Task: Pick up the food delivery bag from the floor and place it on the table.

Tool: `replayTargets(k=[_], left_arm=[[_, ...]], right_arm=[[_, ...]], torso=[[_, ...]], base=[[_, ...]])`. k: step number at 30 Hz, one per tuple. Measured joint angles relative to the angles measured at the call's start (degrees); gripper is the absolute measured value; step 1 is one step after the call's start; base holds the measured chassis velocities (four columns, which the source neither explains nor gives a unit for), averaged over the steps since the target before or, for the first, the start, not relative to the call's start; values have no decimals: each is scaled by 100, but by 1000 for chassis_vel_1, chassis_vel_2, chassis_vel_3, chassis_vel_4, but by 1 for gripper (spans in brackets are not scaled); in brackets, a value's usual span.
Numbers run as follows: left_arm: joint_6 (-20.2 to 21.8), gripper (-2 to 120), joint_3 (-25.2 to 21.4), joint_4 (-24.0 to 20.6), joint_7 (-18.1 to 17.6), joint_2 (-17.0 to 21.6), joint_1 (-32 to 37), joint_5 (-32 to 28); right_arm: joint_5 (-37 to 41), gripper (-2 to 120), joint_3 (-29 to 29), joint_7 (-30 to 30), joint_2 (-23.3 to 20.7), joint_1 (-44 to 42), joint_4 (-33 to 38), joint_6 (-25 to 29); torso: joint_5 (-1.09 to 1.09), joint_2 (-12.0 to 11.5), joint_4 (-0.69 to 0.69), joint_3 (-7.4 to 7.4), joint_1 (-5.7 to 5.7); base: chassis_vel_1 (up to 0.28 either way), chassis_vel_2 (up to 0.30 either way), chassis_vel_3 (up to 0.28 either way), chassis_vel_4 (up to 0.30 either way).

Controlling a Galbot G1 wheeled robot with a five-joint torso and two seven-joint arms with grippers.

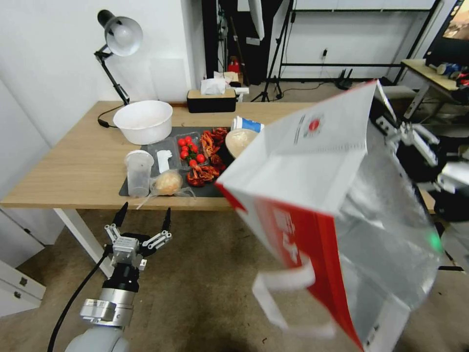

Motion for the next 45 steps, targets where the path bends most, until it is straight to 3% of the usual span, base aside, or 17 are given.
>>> replayTargets(k=[8,26,45], left_arm=[[0,100,67,4,0,-61,13,99],[-93,100,150,88,102,-151,28,232],[-165,100,154,88,238,-158,43,282]], right_arm=[[164,0,-318,547,-174,686,-205,97],[431,0,-980,2537,-293,1967,-854,416],[289,0,-1634,2789,-229,2546,-2104,687]], torso=[[0,-4,0,-2,-1],[-1,-8,-1,-5,-4],[-1,-10,0,-6,-4]], base=[[0,0,0,0],[0,0,0,0],[0,0,0,0]])
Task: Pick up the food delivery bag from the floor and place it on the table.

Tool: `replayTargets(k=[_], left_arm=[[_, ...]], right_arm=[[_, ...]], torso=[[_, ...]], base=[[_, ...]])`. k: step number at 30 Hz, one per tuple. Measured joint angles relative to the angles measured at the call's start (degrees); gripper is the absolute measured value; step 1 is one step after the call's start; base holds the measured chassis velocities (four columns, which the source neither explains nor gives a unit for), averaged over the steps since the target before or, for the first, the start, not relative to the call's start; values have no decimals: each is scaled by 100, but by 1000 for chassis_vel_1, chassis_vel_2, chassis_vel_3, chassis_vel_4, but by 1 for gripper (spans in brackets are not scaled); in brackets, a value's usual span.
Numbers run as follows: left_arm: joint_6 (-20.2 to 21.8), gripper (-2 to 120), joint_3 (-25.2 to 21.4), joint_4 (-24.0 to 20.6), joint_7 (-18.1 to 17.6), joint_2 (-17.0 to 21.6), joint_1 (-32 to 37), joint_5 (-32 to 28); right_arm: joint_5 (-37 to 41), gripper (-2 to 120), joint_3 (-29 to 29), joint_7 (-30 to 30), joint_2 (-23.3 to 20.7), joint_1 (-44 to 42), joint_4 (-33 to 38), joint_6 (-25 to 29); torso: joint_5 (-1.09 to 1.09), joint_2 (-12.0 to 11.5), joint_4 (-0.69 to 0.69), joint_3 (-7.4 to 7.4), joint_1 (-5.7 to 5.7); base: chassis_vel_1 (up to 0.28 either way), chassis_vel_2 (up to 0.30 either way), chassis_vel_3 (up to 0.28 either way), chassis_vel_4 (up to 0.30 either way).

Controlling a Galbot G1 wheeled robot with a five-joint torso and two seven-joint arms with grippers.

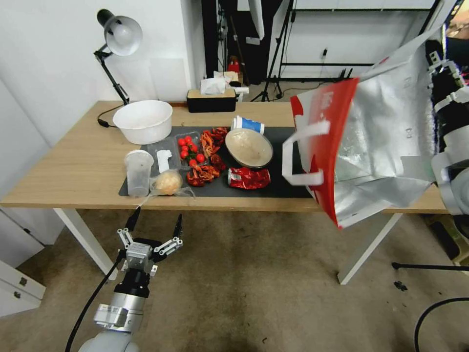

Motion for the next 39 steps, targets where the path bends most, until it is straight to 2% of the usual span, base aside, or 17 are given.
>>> replayTargets(k=[9,26,39], left_arm=[[-11,100,-2,-3,-5,44,-22,-23],[-32,100,29,62,17,74,-50,-43],[-98,100,50,71,59,68,-18,-33]], right_arm=[[-173,0,-274,-6,-95,384,-589,61],[-434,0,-339,22,-140,480,-1183,35],[-550,1,-762,88,-221,1043,-1797,-130]], torso=[[0,-1,1,0,0],[0,-1,0,-1,-1],[0,-1,0,-1,-1]], base=[[0,0,0,0],[0,0,0,0],[0,0,0,0]])
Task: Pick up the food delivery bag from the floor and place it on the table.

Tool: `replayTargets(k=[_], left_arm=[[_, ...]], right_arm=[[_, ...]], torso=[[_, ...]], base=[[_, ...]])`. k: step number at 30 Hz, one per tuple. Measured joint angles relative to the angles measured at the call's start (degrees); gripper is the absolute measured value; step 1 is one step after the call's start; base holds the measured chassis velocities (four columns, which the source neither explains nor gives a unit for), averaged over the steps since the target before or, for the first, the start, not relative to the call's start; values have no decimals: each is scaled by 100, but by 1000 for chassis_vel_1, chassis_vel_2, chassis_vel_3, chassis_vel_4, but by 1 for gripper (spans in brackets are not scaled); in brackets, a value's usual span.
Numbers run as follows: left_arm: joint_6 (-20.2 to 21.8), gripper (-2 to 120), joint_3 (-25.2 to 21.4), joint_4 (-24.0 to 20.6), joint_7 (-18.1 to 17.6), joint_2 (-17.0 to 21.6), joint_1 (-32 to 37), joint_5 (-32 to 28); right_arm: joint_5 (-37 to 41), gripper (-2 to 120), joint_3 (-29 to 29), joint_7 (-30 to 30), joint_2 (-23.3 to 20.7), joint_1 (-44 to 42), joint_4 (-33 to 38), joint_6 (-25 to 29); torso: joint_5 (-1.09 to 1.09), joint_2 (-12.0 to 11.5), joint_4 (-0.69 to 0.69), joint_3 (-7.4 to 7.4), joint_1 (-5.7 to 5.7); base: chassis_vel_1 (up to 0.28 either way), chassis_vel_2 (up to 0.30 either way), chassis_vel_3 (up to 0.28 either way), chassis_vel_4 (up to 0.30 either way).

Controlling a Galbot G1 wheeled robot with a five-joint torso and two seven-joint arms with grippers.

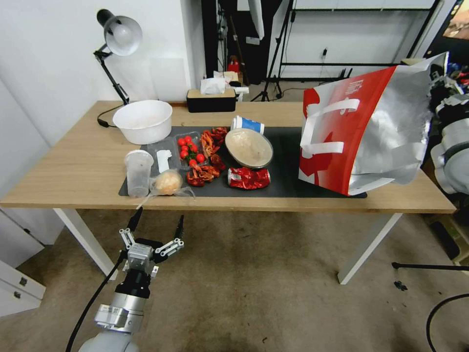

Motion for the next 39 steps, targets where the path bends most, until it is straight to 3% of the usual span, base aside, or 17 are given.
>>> replayTargets(k=[7,10,12,14,16,19,21,23,27,34,39], left_arm=[[-6,100,-15,-11,2,-7,3,0],[-9,100,-26,-8,-7,-6,-2,0],[-9,100,-27,-6,-11,-6,-3,0],[-9,100,-12,13,-69,1,-8,14],[-9,100,-4,20,-92,2,-11,25],[-27,100,21,76,-182,16,-35,83],[-28,100,23,81,-195,20,-38,87],[-30,100,43,99,-266,46,-54,102],[-30,100,58,102,-301,59,-62,100],[-22,100,68,97,-310,70,-65,88],[5,100,83,78,-311,73,-54,13]], right_arm=[[-97,23,-192,-211,-16,174,-124,-45],[-112,39,-237,-253,0,209,-126,-50],[-117,42,-239,-261,2,209,-122,-51],[-131,54,-239,-287,4,201,-104,-52],[-132,57,-239,-293,4,194,-99,-54],[-156,74,-182,-339,-2,80,-59,-62],[-159,76,-171,-345,-2,64,-55,-64],[-179,87,-96,-389,-9,-74,-5,-75],[-219,98,8,-460,-16,-280,111,-91],[-406,100,318,-632,-31,-717,426,-106],[-917,100,789,-929,24,-1449,1125,-108]], torso=[[0,0,0,0,0],[0,0,0,0,0],[1,0,0,0,0],[0,0,0,0,0],[0,0,0,0,0],[0,0,0,0,0],[0,0,0,0,0],[0,0,0,0,0],[0,0,0,0,0],[0,0,1,0,0],[0,0,-2,0,0]], base=[[0,0,0,0],[0,0,0,0],[0,0,0,0],[0,0,0,0],[0,0,0,0],[0,0,0,0],[0,0,0,0],[0,0,0,0],[0,0,0,0],[0,0,0,0],[0,0,0,0]])
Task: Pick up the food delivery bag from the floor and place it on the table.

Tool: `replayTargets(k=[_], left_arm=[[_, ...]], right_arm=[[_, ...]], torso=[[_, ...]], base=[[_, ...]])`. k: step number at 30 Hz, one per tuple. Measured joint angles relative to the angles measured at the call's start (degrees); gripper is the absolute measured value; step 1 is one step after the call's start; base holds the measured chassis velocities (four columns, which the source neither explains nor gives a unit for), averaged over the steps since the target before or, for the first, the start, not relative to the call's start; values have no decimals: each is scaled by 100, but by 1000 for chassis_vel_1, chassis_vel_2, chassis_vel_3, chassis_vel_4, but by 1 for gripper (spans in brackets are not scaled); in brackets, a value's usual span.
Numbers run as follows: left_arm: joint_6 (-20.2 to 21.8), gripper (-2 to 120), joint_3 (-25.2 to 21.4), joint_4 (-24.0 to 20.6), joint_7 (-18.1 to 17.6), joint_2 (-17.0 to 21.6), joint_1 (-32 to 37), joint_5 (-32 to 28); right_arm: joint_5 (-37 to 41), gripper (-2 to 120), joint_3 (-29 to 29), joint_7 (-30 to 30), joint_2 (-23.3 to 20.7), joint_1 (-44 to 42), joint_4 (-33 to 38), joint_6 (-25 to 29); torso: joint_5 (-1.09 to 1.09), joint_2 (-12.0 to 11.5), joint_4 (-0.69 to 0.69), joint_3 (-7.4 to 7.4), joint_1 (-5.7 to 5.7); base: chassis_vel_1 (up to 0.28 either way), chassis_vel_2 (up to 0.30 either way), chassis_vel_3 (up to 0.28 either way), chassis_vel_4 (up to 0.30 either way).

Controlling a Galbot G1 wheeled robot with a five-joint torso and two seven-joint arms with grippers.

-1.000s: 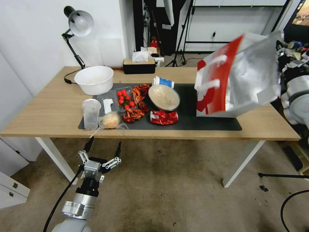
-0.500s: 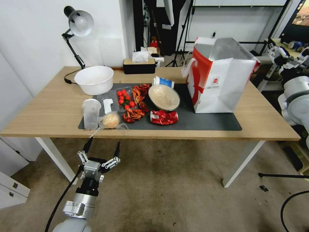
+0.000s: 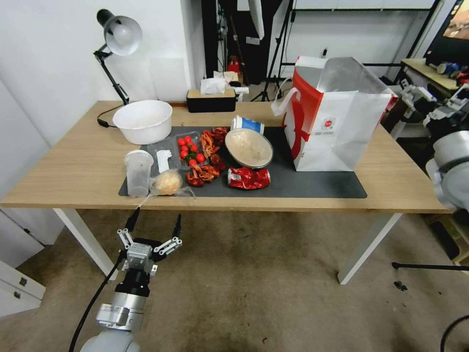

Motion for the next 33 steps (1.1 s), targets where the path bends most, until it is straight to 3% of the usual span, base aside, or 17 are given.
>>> replayTargets(k=[5,12,13,14,15,17,24,33], left_arm=[[2,100,2,-5,4,5,9,-19],[1,100,-41,-28,16,17,15,-40],[-3,100,-48,-28,19,18,17,-42],[-22,100,-51,-25,30,18,22,-43],[-22,100,-51,-25,30,18,22,-43],[-47,100,-55,12,47,24,18,-47],[-97,100,-78,139,71,73,-4,-70],[-98,100,-124,233,39,91,-15,-112]], right_arm=[[-516,100,338,-87,151,-477,463,-108],[-1394,100,884,-57,692,-1468,1289,-516],[-1746,100,994,-109,937,-1750,1471,-562],[-2325,100,1105,-253,1459,-2281,1796,-572],[-2325,100,1105,-253,1459,-2281,1796,-572],[-2724,100,1084,-402,1950,-2625,1969,-464],[-3529,100,793,-743,2849,-3073,1975,-53],[-4347,100,589,-1319,3541,-3447,1408,647]], torso=[[-1,0,3,0,0],[0,0,2,0,0],[0,0,2,0,0],[0,0,0,-1,0],[0,0,0,-1,0],[-2,0,1,-1,0],[-1,0,2,0,0],[0,0,1,0,0]], base=[[0,0,0,0],[0,0,0,0],[0,0,0,0],[0,0,0,0],[0,0,0,0],[0,0,0,0],[0,0,0,0],[0,0,0,0]])
